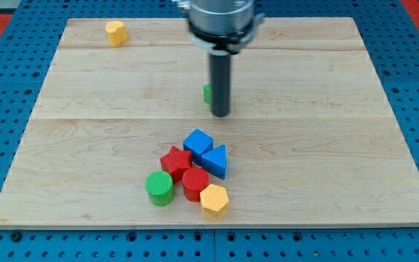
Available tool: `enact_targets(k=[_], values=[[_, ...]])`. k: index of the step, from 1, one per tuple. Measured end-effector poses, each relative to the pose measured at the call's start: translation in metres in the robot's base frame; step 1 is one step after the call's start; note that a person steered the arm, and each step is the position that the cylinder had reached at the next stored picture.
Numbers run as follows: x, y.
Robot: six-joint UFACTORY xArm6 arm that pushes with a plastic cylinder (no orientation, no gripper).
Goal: Slide the green star to the right of the yellow heart
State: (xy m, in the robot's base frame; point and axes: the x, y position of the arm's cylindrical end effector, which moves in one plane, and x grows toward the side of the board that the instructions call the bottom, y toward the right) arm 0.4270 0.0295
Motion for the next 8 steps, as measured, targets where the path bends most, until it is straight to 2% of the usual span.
enact_targets(k=[1, 2, 5, 7, 8], values=[[-0.046, -0.032], [-0.062, -0.062], [-0.057, -0.057], [-0.079, -0.016], [-0.125, -0.080]])
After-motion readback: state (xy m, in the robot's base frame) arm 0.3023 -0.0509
